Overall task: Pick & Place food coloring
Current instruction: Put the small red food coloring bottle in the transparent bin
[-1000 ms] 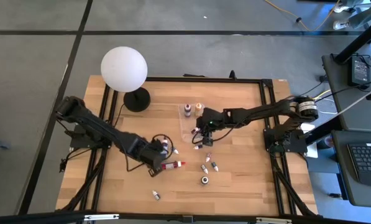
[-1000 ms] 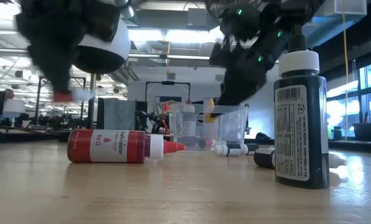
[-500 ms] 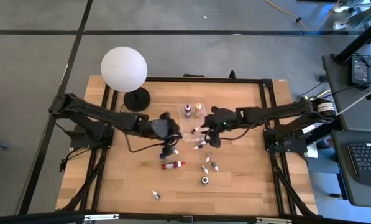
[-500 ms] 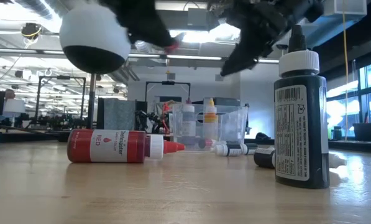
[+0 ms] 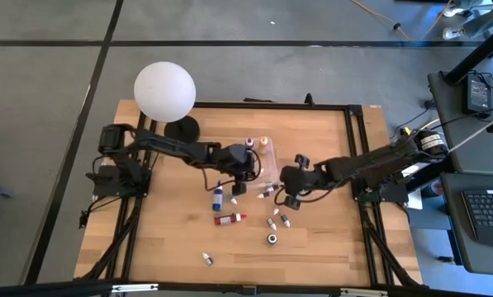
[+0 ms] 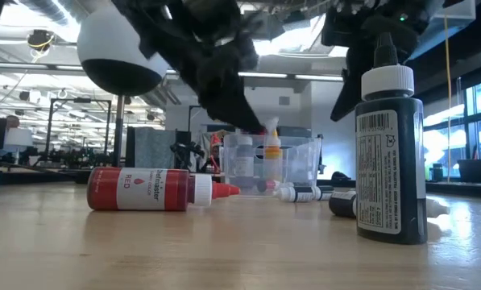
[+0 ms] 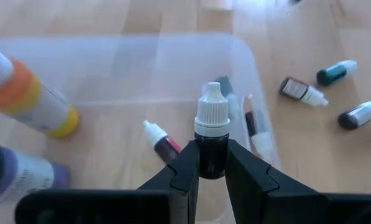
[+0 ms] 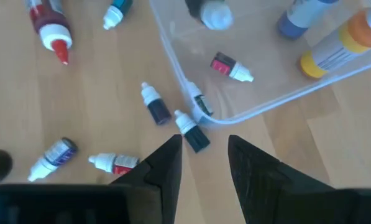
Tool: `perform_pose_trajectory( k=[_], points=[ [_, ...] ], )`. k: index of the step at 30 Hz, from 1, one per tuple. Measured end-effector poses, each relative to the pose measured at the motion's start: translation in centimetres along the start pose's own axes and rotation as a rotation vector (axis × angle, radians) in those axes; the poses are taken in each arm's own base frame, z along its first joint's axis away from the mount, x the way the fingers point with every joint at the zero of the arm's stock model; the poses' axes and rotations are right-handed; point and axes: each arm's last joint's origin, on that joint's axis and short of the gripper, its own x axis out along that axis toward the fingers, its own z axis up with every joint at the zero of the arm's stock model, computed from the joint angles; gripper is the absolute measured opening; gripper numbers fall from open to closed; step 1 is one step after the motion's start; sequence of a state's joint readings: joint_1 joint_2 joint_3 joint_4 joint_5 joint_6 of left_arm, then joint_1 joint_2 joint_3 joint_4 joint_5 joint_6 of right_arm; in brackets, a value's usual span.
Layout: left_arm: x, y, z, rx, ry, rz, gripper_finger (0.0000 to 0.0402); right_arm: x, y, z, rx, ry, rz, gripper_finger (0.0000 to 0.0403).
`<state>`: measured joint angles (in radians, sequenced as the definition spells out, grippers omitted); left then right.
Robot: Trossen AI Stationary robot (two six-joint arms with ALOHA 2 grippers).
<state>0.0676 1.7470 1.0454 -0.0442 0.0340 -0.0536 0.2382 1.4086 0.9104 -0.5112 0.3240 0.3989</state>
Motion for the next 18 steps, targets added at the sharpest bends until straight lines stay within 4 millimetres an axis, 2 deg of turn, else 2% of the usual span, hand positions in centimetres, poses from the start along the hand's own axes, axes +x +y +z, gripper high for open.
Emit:
perform_pose_trajectory(
  k=[7,18],
  points=[
    [1.7,0.7,-1.2,-0.022,0.056,-0.058,0.0061,-0.4,1.0,-0.4,-0.017,-0.022,-0.016,0.0133],
    [1.7,0.8,-1.1,-0.021,0.052,-0.036,0.0081,-0.7,2.1,-1.0,0.013,-0.003,0.021,0.0133]
  ],
)
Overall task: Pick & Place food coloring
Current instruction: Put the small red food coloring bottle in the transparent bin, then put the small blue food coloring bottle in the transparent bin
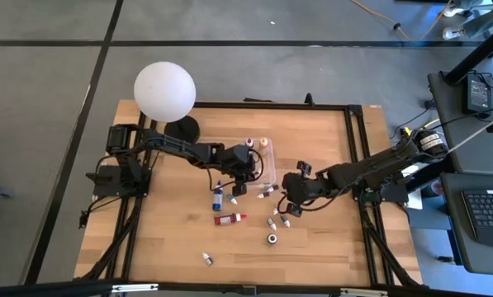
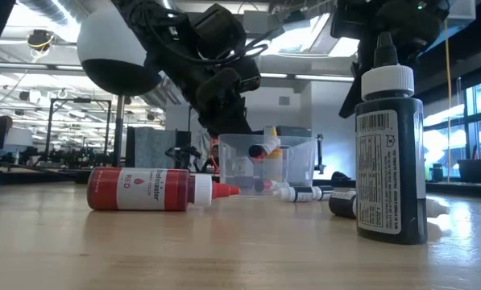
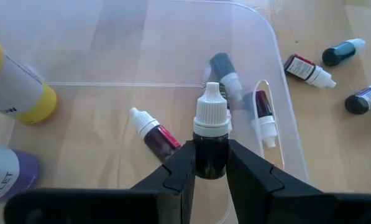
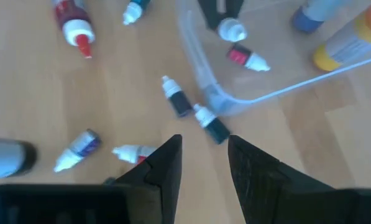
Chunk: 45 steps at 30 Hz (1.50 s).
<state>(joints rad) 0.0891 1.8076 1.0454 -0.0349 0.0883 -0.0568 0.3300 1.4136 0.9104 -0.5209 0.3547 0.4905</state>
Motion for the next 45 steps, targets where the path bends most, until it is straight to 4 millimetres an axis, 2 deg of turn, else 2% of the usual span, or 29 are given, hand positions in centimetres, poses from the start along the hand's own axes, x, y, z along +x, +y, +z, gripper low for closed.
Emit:
perform_pose_trajectory(
  k=[8,16,27,35,38,45],
  points=[
    [0.0,0.0,0.1,0.001,-0.006,0.000,0.0087,-0.3,1.7,-1.0,0.044,0.048,0.084,0.0133],
    [0.0,0.0,0.0,0.000,-0.002,0.001,0.0097,1.6,3.1,-2.3,0.086,0.154,0.097,0.0133],
    [-0.1,0.0,-0.5,-0.015,0.055,0.005,0.0128,2.3,3.3,-2.7,0.120,0.200,0.091,0.0133],
    [-0.5,0.0,0.2,-0.026,0.001,0.002,0.0126,2.3,3.3,-2.7,0.173,0.218,0.107,0.0137],
    [-1.3,-0.2,0.8,-0.022,-0.038,-0.001,0.0126,2.3,3.4,-2.7,0.200,0.215,0.109,0.0159],
    [-3.1,-0.5,1.7,0.009,-0.090,0.001,0.0129,2.3,3.4,-2.6,0.227,0.194,0.098,0.0256]
  ],
)
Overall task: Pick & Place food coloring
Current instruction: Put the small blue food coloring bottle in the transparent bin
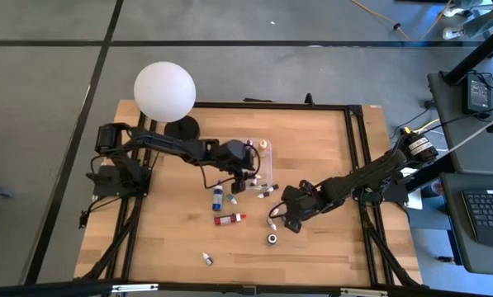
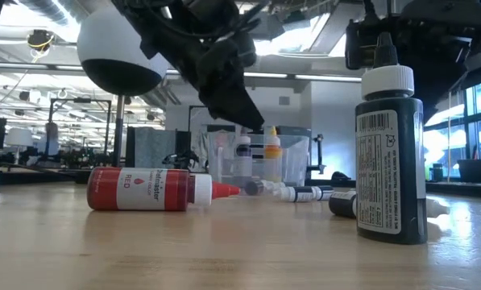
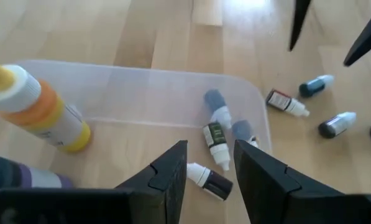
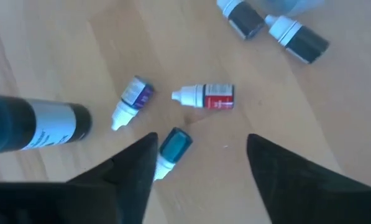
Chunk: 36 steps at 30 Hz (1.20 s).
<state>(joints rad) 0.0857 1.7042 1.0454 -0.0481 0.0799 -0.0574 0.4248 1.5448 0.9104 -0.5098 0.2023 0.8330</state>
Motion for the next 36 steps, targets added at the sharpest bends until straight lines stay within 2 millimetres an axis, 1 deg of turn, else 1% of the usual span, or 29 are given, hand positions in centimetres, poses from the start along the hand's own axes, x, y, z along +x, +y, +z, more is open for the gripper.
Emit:
perform_pose_trajectory(
  k=[3,6,9,14,18,21,25,30,36],
  points=[
    [-0.5,-0.4,0.3,0.008,-0.015,-0.008,0.0127,-0.1,0.3,-0.2,-0.022,-0.012,-0.003,0.0283],
    [-1.1,-0.9,0.6,0.030,-0.032,-0.018,0.0126,0.3,0.7,-0.7,-0.056,0.003,-0.006,0.0294],
    [-1.8,-1.4,1.0,0.049,-0.051,-0.028,0.0126,1.1,1.0,-1.1,-0.068,0.014,-0.012,0.0295],
    [-3.1,-2.0,1.7,0.065,-0.093,-0.033,0.0125,3.2,1.2,-1.6,-0.079,0.049,-0.040,0.0296],
    [-3.3,-2.4,1.8,0.072,-0.101,-0.042,0.0125,4.7,1.3,-2.1,-0.078,0.102,-0.043,0.0296],
    [-3.3,-2.7,1.7,0.067,-0.091,-0.048,0.0126,5.2,1.3,-2.2,-0.063,0.112,-0.049,0.0293],
    [-3.3,-2.6,1.2,0.051,-0.042,-0.044,0.0124,5.3,1.3,-2.2,-0.067,0.117,-0.056,0.0268],
    [-3.3,-2.5,0.1,0.000,0.070,-0.035,0.0126,5.2,1.2,-2.3,-0.121,0.123,-0.060,0.0215],
    [-3.5,-3.3,-1.4,-0.061,0.219,-0.030,0.0125,5.2,1.1,-2.3,-0.161,0.128,-0.067,0.0156]
  ],
)
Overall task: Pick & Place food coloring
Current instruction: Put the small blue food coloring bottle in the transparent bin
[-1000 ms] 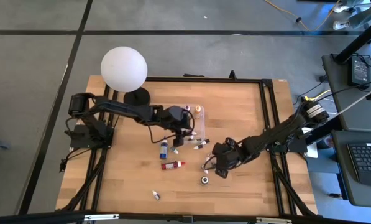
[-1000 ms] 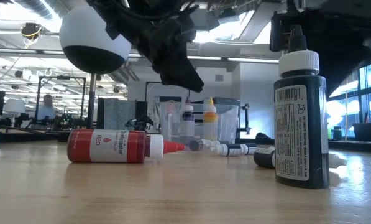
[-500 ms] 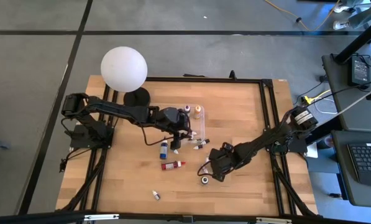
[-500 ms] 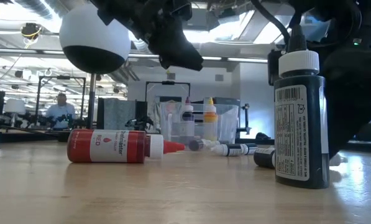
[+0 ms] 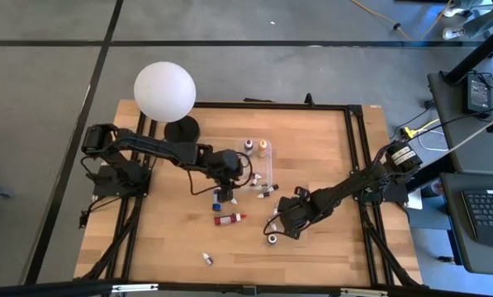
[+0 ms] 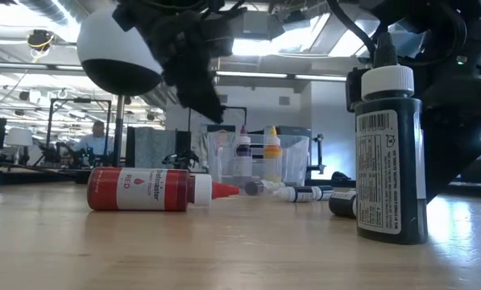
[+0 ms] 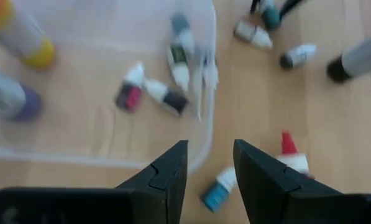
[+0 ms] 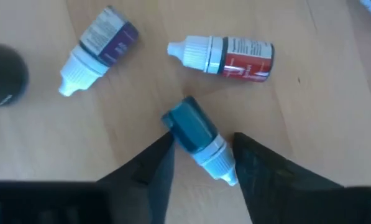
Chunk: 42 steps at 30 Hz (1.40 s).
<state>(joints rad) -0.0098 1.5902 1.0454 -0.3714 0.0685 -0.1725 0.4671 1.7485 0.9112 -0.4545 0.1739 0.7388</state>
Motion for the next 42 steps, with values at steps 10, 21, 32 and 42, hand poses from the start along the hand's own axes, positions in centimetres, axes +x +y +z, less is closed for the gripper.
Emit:
perform_pose_trajectory(
  k=[10,21,32,42],
  points=[
    [-0.2,-3.1,-1.7,0.026,0.120,-0.037,0.0127,-0.3,0.3,0.3,-0.110,0.015,0.013,0.0078],
    [-0.5,-5.8,-3.2,0.032,0.200,-0.068,0.0127,-2.5,0.7,1.4,-0.176,0.090,-0.085,0.0081],
    [-1.0,-9.9,-5.1,0.127,0.251,-0.139,0.0125,-6.2,0.2,5.5,-0.375,0.003,-0.271,0.0083],
    [-1.5,-12.3,-6.4,0.161,0.270,-0.179,0.0124,-6.7,-3.8,12.0,-0.509,-0.161,-0.246,0.0086]
  ],
)
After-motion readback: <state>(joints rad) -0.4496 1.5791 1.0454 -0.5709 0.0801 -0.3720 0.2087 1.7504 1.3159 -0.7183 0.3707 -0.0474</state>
